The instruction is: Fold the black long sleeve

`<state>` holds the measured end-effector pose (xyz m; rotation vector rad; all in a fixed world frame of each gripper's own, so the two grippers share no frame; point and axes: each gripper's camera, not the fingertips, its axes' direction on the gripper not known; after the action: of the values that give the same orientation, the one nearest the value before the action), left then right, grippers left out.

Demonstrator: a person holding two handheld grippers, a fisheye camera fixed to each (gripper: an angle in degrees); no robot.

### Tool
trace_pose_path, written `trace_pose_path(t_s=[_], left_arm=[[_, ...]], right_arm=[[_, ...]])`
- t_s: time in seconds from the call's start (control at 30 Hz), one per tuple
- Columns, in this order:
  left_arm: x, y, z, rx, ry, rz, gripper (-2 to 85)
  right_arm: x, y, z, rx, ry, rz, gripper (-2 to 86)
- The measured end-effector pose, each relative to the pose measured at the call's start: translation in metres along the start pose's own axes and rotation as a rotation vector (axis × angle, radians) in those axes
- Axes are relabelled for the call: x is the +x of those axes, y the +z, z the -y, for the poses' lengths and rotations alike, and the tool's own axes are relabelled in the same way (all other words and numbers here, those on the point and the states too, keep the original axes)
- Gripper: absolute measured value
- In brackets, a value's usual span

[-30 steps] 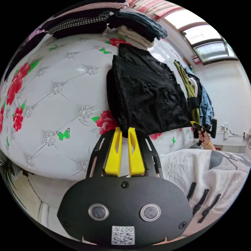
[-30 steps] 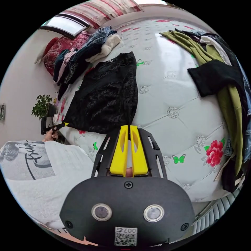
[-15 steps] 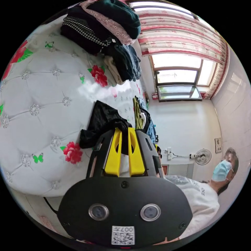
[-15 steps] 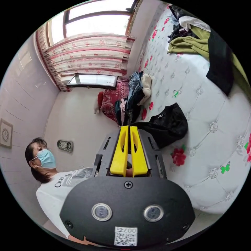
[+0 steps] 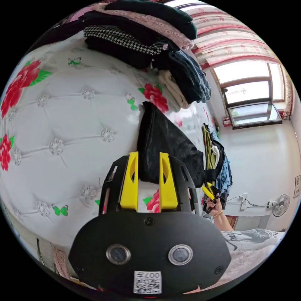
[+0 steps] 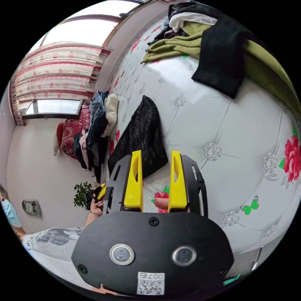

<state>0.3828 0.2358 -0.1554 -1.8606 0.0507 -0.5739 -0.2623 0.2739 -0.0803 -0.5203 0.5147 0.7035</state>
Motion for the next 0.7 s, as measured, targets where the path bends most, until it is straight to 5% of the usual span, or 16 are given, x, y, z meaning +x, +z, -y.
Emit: trace_pose_path(t_s=[0.33, 0.4, 0.57, 0.7], left_arm=[[-0.047, 0.01, -0.044, -0.044, -0.174, -0.072, 10.8], [-0.052, 0.008, -0.043, -0.021, -0.19, -0.106, 11.0], [-0.062, -0.003, -0.051, 0.009, -0.174, -0.134, 11.5], [-0.08, -0.011, -0.065, 0.037, -0.19, -0.174, 12.6]], right_arm=[[0.001, 0.035, 0.024, -0.027, 0.053, 0.039, 8.3], [-0.035, 0.039, 0.042, -0.041, -0.058, 0.059, 8.1], [-0.215, 0.084, 0.013, -0.223, -0.737, 0.013, 7.4], [-0.272, 0.145, -0.057, -0.449, -0.974, 0.078, 8.0]])
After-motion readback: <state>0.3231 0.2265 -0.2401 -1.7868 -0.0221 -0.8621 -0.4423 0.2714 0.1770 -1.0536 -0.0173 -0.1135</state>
